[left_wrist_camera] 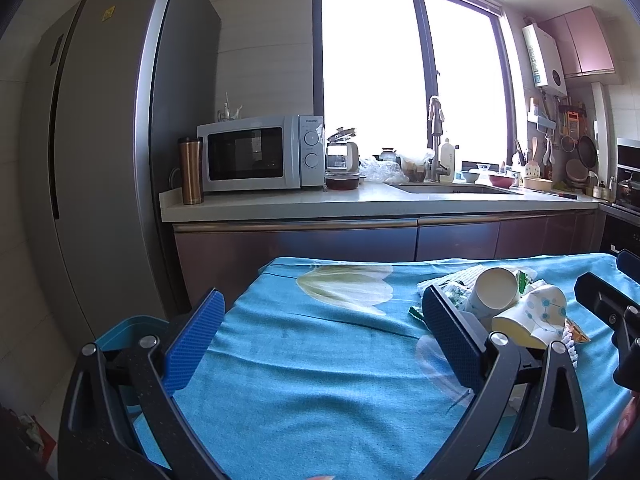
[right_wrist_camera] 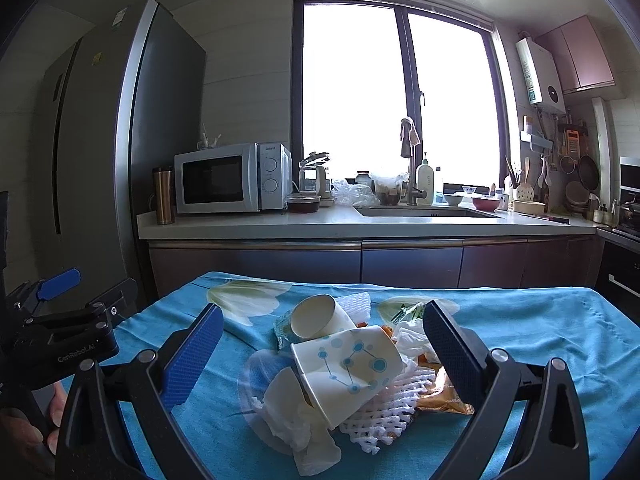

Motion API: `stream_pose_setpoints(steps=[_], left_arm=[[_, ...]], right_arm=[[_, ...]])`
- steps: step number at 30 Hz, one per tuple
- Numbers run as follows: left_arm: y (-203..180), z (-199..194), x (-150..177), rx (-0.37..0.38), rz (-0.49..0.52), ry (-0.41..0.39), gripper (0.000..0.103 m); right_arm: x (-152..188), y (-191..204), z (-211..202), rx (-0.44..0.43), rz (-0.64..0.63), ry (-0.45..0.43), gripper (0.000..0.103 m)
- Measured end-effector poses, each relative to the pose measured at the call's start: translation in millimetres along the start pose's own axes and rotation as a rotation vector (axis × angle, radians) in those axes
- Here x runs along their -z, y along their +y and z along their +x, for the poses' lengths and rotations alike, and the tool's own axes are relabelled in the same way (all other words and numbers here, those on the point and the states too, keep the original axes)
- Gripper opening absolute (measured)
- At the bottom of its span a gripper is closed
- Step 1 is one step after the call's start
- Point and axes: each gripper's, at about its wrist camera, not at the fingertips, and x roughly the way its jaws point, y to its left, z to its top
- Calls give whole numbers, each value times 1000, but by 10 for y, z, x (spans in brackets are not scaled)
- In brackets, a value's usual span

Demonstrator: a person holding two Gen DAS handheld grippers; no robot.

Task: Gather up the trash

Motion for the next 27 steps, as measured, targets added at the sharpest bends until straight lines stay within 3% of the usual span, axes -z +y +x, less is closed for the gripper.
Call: stream_pose_setpoints(steps=[27], left_arm=[[-37,-86,21,12,3,-20,97]], right_arm=[[22,-19,-26,24,2,-9,97]])
